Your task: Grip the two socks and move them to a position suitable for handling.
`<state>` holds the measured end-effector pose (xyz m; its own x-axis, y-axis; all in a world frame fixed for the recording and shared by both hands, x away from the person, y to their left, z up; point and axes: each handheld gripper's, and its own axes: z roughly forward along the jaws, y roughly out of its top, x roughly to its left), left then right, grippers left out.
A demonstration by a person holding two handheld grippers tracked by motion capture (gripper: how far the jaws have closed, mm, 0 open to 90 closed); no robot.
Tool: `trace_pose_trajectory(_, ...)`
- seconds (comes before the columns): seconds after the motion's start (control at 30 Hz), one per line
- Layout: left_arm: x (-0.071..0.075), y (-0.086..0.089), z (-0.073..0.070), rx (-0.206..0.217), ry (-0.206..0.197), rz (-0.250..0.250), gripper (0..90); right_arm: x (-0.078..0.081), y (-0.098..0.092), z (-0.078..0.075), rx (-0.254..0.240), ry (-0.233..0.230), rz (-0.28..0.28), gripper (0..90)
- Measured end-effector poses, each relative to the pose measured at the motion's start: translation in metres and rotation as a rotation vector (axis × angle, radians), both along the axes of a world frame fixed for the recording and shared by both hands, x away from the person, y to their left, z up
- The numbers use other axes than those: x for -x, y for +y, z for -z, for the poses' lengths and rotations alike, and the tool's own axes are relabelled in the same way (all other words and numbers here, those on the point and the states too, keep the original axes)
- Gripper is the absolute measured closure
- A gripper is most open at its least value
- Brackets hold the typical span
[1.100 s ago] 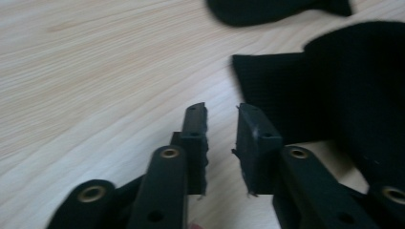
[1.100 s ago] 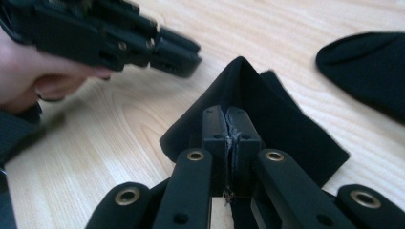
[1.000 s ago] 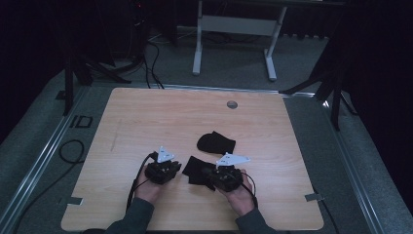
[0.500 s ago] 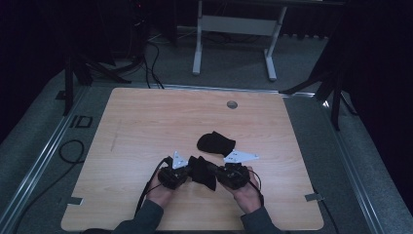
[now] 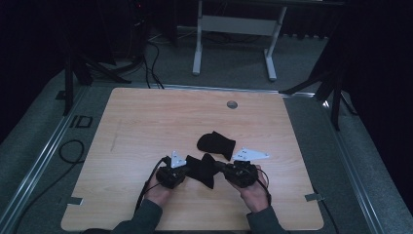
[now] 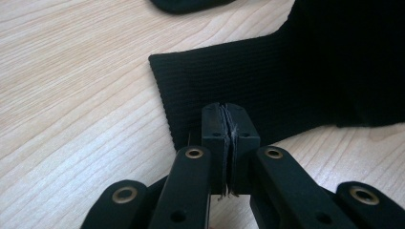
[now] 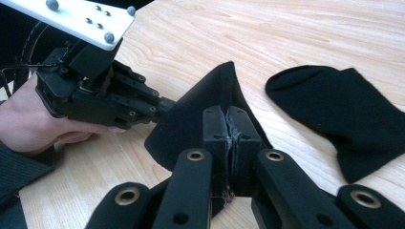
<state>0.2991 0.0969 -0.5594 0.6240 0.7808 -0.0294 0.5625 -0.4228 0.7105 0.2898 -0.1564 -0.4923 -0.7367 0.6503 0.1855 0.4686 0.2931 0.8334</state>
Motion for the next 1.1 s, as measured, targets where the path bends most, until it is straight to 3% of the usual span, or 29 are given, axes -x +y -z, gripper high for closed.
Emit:
trace_pose_trajectory(0.7, 0.001, 0.013, -0.002, -0.003, 0.017, -0.016, 88.1, 0.000, -0.026, 0.000, -0.006, 0.009, 0.052, 87.7)
trace_pose_trajectory(1.1, 0.000, 0.017, -0.002, -0.005, 0.022, -0.023, 87.8, -0.002, -0.034, 0.006, 0.007, 0.037, 0.066, 87.7)
